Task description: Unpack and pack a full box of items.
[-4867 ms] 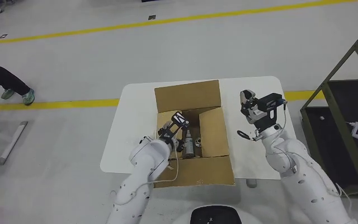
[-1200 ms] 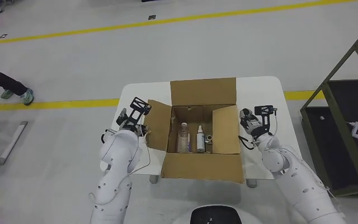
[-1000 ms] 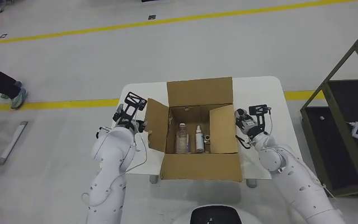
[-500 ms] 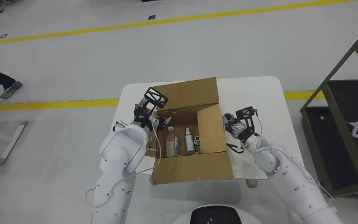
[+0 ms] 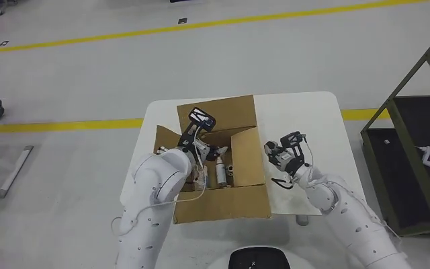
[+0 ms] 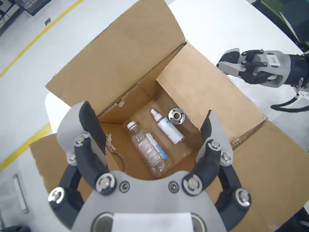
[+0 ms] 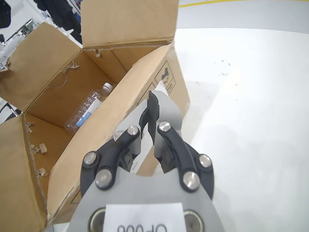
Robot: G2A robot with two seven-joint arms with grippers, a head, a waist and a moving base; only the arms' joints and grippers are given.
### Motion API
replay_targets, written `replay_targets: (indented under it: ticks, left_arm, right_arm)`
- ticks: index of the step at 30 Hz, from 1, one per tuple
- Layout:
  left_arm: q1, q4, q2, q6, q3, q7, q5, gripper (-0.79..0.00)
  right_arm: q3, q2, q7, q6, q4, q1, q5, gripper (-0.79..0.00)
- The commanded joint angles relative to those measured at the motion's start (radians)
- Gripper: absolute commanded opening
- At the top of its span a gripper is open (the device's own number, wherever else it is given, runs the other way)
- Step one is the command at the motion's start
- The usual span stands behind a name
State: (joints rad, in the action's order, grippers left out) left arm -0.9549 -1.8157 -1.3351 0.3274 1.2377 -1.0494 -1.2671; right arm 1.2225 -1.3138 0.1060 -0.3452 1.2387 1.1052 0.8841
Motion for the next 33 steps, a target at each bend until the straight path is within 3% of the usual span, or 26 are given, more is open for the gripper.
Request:
replay_targets:
  ticks: [1, 6, 10, 14, 18, 23, 26, 33]
  left_arm:
    - [0.000, -0.001, 0.000, 0.000, 0.000, 0.001, -0.002, 0.000]
    - [0.000, -0.001, 0.000, 0.000, 0.000, 0.001, -0.002, 0.000]
    - [-0.015, 0.047, -0.002, 0.007, 0.009, 0.025, 0.145, 0.000]
    - [0.001, 0.149, -0.012, -0.038, -0.004, 0.024, 0.363, 0.000]
    - [0.022, 0.285, -0.028, -0.166, -0.015, 0.009, 0.583, 0.000]
    - [0.045, 0.429, -0.035, -0.194, -0.020, 0.010, 0.760, 0.000]
    - [0.067, 0.507, -0.032, -0.223, -0.019, -0.037, 0.788, 0.000]
    - [0.073, 0.514, -0.032, -0.221, -0.018, -0.037, 0.793, 0.000]
  right_arm:
    - [0.029, 0.004, -0.009, 0.027, 0.012, 0.002, -0.005, -0.785]
    - [0.083, 0.014, -0.019, 0.060, 0.056, 0.016, -0.005, -0.785]
    - [0.096, 0.016, -0.021, 0.077, 0.072, 0.022, -0.003, -0.785]
    - [0.094, 0.015, -0.026, 0.093, 0.072, 0.026, -0.009, -0.785]
    - [0.091, 0.014, -0.027, 0.102, 0.071, 0.029, -0.006, -0.785]
    - [0.104, 0.015, -0.027, 0.112, 0.077, 0.042, -0.025, -0.785]
    - [0.108, 0.016, -0.023, 0.118, 0.083, 0.049, -0.024, -0.785]
    - [0.108, 0.017, -0.014, 0.121, 0.098, 0.057, -0.017, -0.785]
